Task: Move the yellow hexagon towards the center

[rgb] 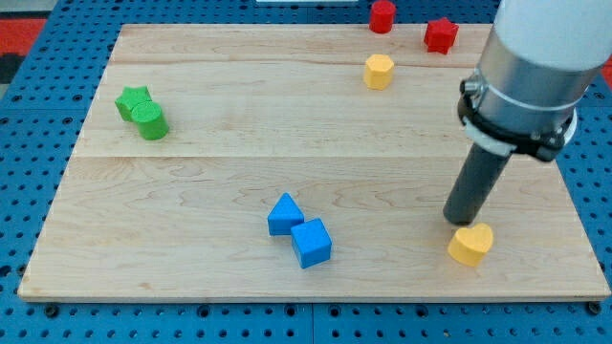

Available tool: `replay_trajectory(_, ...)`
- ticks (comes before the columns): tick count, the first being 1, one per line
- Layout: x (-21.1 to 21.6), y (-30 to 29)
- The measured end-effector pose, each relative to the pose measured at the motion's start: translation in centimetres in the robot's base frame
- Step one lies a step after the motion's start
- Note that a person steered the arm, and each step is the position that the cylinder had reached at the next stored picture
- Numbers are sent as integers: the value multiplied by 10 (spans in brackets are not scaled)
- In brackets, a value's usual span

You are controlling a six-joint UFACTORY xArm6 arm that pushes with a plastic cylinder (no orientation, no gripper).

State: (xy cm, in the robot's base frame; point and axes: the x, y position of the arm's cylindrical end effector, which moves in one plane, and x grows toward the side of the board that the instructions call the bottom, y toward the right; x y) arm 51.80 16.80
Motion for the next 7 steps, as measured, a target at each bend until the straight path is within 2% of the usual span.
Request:
replay_trajectory(1,-62,38)
replay_trajectory(2,-167,52)
replay_trajectory(3,-230,0)
replay_trajectory(4,-247,-88)
replay_trajectory(5,-231,-120)
replay_trajectory(6,-193,-134)
replay_trajectory(7,-173,-170)
